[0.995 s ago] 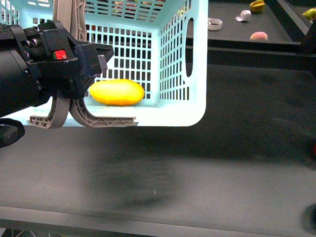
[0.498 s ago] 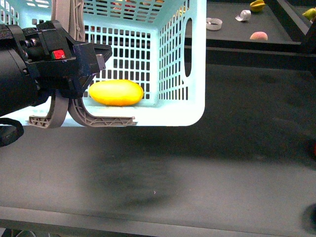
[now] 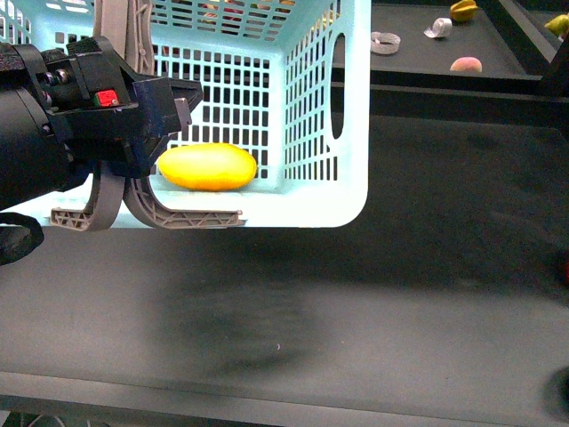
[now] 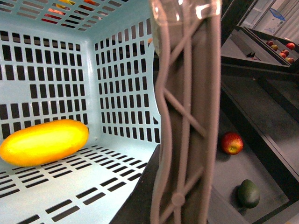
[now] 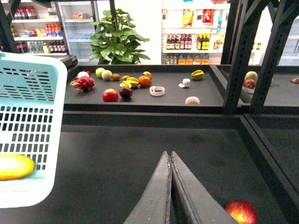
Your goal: Pick mango with right arm and hold basket with left
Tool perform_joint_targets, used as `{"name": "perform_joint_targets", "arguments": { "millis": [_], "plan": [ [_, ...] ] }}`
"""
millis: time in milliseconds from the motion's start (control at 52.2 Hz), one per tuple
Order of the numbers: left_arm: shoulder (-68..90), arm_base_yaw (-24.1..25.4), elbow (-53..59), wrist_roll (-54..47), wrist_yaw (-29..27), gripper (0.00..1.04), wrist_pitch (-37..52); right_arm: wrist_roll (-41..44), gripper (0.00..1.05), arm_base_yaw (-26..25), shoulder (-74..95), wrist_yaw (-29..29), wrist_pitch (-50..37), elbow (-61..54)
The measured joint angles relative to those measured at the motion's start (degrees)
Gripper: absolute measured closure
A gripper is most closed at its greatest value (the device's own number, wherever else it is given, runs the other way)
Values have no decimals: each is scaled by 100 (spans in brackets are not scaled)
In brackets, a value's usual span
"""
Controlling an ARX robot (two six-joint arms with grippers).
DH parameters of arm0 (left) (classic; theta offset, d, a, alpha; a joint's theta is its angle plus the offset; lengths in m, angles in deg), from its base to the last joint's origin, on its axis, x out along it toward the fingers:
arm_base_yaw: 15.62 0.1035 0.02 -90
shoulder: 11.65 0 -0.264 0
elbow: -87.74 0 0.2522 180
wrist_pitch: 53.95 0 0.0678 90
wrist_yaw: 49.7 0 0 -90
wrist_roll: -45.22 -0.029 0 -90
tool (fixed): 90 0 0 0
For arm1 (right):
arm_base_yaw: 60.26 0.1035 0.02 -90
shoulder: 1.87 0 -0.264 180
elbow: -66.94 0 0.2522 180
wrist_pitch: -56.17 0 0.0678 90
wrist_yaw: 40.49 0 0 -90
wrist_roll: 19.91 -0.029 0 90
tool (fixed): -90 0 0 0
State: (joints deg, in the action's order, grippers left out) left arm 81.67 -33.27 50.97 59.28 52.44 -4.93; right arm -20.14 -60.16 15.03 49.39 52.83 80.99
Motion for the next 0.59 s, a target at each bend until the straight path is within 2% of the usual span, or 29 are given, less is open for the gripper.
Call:
{"name": "perform_joint_targets", "arguments": {
  "millis": [421,459,517,593],
  "plan": [
    [0,0,0,-2,-2,99,0,0,103,0,-684,2,684,0],
    [0,0,0,0,-2,99,0,0,103,0,-831,2,839,4],
    [0,0,-2,-4,0,99,0,2,103,-2,-1419,9,1624,7],
    [0,0,-2,7,-2,99,0,2,103,-2,-1659,13,1676,7]
  ]
}}
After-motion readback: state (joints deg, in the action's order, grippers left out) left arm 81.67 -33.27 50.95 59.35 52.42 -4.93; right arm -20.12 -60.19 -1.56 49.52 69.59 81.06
